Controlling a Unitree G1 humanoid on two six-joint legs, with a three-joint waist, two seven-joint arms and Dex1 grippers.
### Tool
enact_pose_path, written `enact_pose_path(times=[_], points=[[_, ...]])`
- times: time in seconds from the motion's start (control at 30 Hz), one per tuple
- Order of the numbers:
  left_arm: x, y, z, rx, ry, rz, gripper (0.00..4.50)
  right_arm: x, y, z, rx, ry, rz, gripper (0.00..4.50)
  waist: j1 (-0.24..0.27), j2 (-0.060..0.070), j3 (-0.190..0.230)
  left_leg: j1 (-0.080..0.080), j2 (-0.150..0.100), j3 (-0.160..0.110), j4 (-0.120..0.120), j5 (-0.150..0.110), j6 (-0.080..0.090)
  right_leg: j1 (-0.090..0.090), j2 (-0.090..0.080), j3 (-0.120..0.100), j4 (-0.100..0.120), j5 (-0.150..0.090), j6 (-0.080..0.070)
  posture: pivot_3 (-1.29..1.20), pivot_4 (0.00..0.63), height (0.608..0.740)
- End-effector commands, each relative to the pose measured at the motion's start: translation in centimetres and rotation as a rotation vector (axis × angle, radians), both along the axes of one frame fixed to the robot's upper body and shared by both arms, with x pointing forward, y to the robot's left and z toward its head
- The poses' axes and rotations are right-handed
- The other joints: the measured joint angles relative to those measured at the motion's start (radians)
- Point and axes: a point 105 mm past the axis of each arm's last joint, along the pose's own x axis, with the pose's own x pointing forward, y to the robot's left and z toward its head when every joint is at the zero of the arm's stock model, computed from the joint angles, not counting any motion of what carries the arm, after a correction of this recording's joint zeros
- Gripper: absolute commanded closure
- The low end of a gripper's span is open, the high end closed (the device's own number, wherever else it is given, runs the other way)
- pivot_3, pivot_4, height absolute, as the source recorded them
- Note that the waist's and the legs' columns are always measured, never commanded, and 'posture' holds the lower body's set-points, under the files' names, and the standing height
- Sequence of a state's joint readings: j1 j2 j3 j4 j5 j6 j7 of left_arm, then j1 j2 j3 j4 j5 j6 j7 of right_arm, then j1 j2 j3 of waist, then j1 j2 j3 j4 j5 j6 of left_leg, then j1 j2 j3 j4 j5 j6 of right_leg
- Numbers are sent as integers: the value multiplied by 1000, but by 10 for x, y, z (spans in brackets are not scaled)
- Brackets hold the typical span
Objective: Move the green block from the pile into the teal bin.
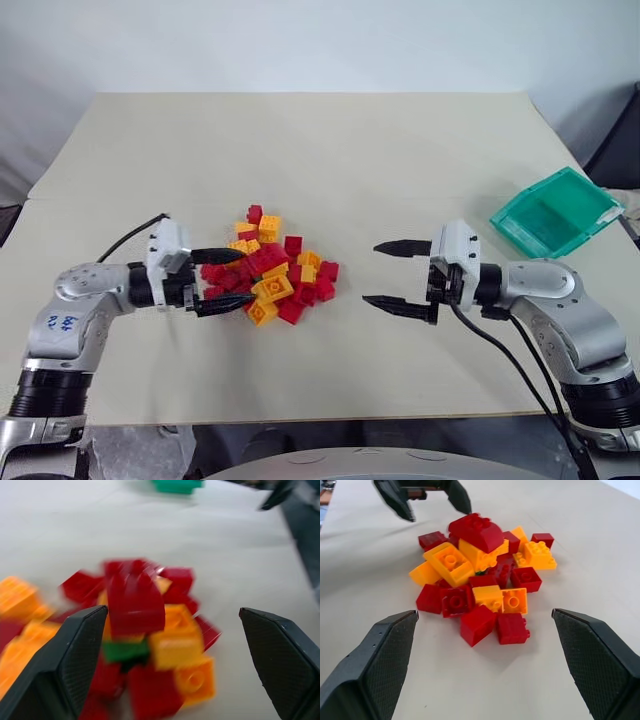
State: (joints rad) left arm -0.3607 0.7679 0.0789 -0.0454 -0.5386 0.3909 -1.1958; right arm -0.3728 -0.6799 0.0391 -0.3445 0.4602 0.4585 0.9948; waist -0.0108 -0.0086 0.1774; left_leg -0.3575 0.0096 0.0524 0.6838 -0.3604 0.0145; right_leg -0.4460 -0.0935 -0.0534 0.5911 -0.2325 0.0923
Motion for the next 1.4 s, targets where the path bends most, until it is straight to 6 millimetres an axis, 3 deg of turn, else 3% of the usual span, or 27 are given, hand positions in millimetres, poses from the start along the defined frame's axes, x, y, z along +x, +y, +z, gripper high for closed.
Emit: enact_pose_path(times=[0.03, 0.13, 0.27, 0.4, 0.57, 0.73, 0.83, 0.97, 1.2, 1.4], points=[[-10, -7, 8, 32, -22, -86, 870, -1, -1, 6, 19, -47, -23, 0, 1, 0, 0, 0, 0, 0, 0, 0, 0, 0, 0, 0, 0, 0, 0, 0, 150, 740], [-20, -8, 7, 52, 9, -160, 1854, -1, -2, 6, 27, -54, -44, 0, 6, 0, 0, 0, 0, 0, 0, 0, 0, 0, 1, 0, 0, 0, 0, 0, 150, 740], [-5, -5, 12, 49, -11, -116, 3134, -3, -3, 4, 40, -57, -74, 0, 14, 0, 0, 0, 0, 1, 1, 0, 0, 0, 1, 1, 0, 0, 0, 0, 150, 740], [-9, -4, 14, 47, 5, -159, 4445, -4, -3, 4, 47, -56, -84, 0, 15, 0, 0, 0, -1, 1, 2, 0, 1, 1, 1, 1, 0, 1, 1, 0, 150, 740], [-18, -13, 2, 76, 85, -248, 4478, -1, -2, 4, 52, -62, -93, 0, 11, 0, 0, 0, -2, 1, 2, 0, 2, 1, 1, 1, 0, 1, 1, 0, 150, 740], [-6, -23, -12, 71, 113, -250, 4478, 2, -2, 6, 55, -73, -96, 0, 15, 0, 0, 0, -5, 1, 3, 0, 3, 1, 1, 1, 1, 1, 2, 0, 150, 740], [13, -25, -33, 124, 123, -197, 4478, 1, -4, 8, 55, -81, -105, 0, 18, 0, 0, 0, -8, 1, 4, 0, 3, 1, 1, 1, 1, 1, 2, 0, 150, 740], [40, -21, -43, 173, 82, -96, 4478, -2, -7, 7, 55, -81, -115, 0, 22, 0, 0, -2, -9, 0, 7, -1, 5, 1, 1, 1, 2, 2, 3, 0, 150, 740], [88, -10, -20, 57, -39, 138, 4478, -2, -8, 8, 60, -84, -128, 0, 28, 0, 0, -3, -9, 1, 15, -2, 7, 2, 0, 2, 4, 4, 6, 0, 150, 740], [97, -7, -11, -4, -50, 189, 4478, -1, -6, 9, 65, -89, -122, 0, 32, 0, 0, -4, -10, 0, 15, -2, 8, 1, -1, 2, 3, 4, 7, 0, 150, 740]])
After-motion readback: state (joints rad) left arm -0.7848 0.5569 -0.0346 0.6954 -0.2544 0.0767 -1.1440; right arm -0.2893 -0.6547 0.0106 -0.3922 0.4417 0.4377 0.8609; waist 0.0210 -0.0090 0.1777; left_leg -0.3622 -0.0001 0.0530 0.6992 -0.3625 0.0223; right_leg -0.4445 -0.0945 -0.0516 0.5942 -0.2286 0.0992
